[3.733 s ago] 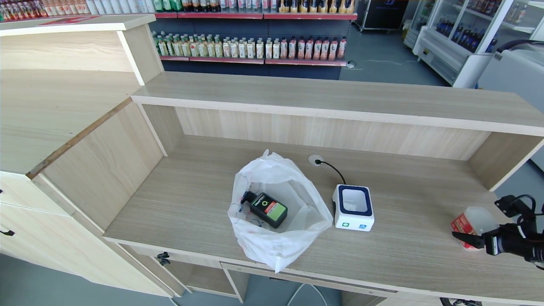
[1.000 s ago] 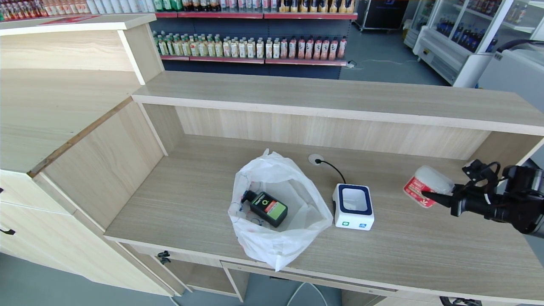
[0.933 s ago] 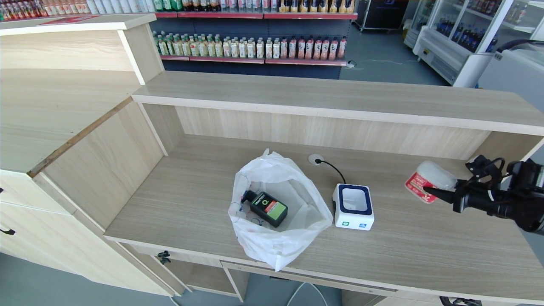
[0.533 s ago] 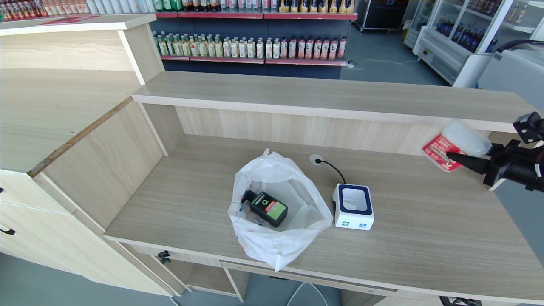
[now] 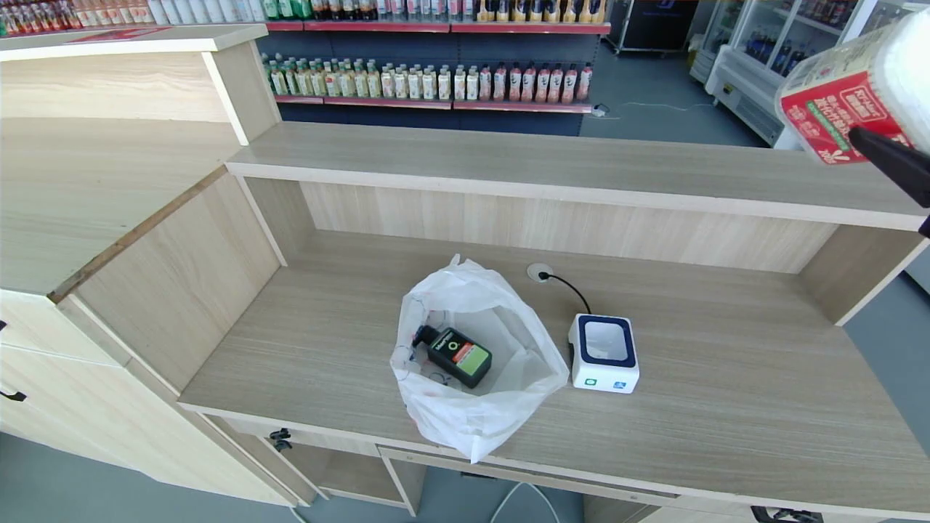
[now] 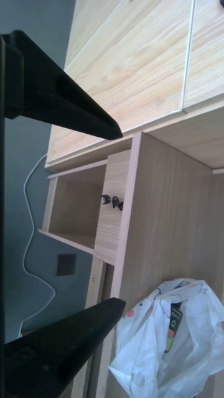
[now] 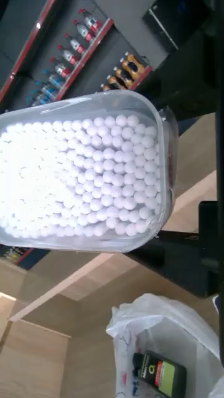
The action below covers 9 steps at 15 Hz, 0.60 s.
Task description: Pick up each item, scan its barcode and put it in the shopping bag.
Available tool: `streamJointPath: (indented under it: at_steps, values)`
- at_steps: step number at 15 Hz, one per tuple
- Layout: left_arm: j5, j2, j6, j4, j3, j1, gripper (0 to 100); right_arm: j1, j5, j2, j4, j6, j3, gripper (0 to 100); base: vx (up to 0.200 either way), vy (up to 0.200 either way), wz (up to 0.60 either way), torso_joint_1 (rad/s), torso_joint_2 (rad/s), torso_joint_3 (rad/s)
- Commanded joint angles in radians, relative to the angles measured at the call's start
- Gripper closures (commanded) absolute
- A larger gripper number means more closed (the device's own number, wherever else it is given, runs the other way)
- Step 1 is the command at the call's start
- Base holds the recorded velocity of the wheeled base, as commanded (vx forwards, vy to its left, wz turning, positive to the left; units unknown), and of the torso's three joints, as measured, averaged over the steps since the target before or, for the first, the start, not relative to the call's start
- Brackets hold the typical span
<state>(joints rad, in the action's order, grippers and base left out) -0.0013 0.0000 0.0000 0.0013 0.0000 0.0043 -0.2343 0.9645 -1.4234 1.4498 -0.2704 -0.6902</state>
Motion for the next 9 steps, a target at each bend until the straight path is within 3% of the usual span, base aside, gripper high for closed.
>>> streamJointPath:
  at_steps: [1, 7, 9]
  values:
    - [0.000, 0.000, 0.000, 0.000, 0.000, 0.000, 0, 0.012, -0.001, 0.031, 0.112, -0.001, 0.046, 100, 0.000, 0.000, 0.00, 0.000, 0.00, 0.000]
    - [0.000, 0.000, 0.000, 0.000, 0.000, 0.000, 0, 0.019, -0.006, 0.320, 0.093, -0.012, 0.205, 100, 0.000, 0.000, 0.00, 0.000, 0.00, 0.000]
    - [0.000, 0.000, 0.000, 0.000, 0.000, 0.000, 0, 0.023, -0.003, 0.475, 0.078, 0.014, 0.359, 100, 0.000, 0.000, 0.00, 0.000, 0.00, 0.000]
